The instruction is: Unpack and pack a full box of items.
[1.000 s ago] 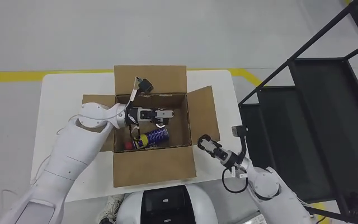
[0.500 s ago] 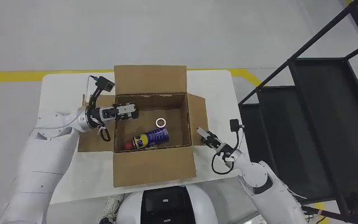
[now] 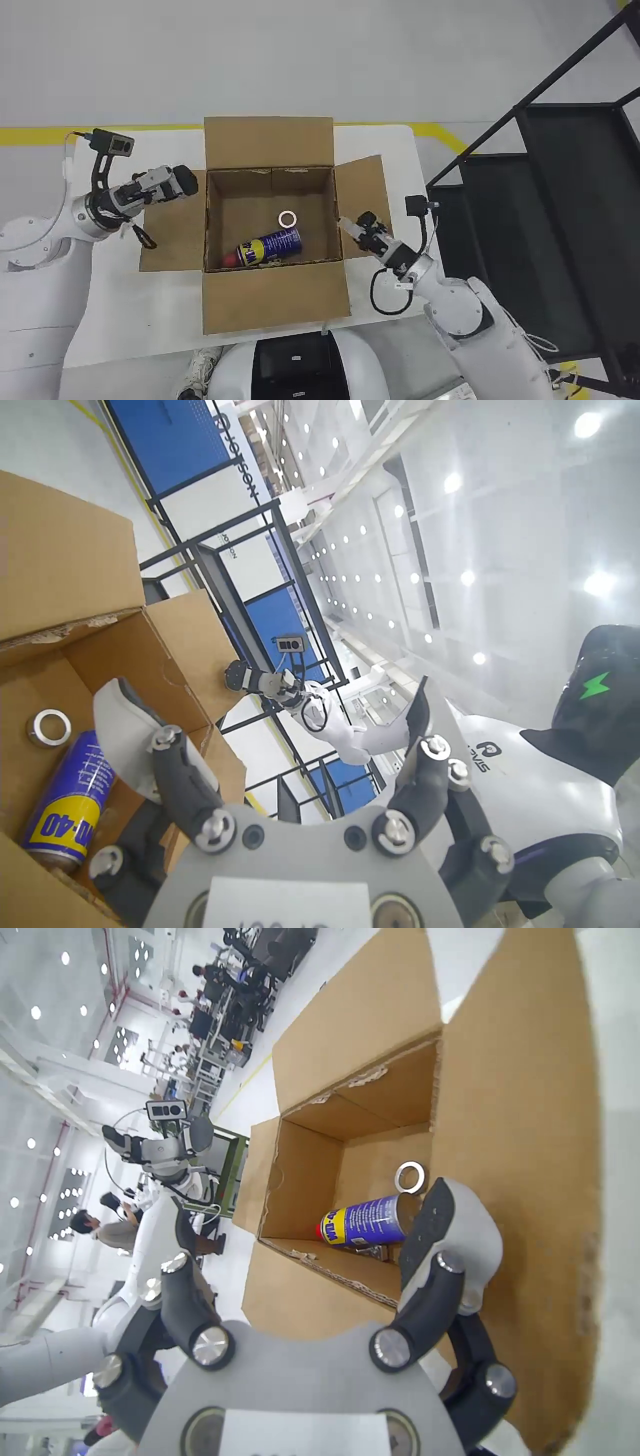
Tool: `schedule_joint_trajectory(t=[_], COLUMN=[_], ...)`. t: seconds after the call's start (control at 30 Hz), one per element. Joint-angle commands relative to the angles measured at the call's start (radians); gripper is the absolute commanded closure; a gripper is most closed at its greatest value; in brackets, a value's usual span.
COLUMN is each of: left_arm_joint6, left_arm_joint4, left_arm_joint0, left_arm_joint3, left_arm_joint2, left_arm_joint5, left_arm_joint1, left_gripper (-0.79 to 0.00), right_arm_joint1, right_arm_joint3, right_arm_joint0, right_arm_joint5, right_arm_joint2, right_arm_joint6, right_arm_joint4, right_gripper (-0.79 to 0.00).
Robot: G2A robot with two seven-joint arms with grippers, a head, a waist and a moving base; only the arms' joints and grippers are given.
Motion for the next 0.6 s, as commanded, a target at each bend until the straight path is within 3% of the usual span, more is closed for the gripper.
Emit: schedule_joint_trajectory(t=[0.0, 0.3, 0.47, 0.57], left_arm_joint6=[-0.005, -0.102, -0.134, -0.134], left_arm_joint4=[0.0, -0.092, -0.14, -0.14], left_arm_joint0=[0.014, 0.043, 0.042, 0.042], left_arm_joint3=[0.001, 0.042, 0.068, 0.068], left_arm_joint2=[-0.022, -0.103, -0.106, -0.106], left_arm_joint5=[-0.002, 0.048, 0.083, 0.083], left_arm_joint1=[0.004, 0.023, 0.025, 0.025], left_gripper=[-0.785, -0.785, -0.785, -0.785], right_arm_joint1=[-0.002, -0.041, -0.079, -0.086], right_arm_joint3=[-0.021, 0.082, 0.184, 0.198], right_arm_joint0=[0.051, 0.4, 0.544, 0.56], right_arm_joint5=[0.062, 0.397, 0.478, 0.485], right_arm_joint2=[-0.034, -0.33, -0.469, -0.486], right_arm_joint6=[0.049, 0.36, 0.426, 0.427], right_arm_joint4=[-0.077, -0.371, -0.441, -0.434], right_gripper=[-0.785, -0.785, -0.785, -0.785])
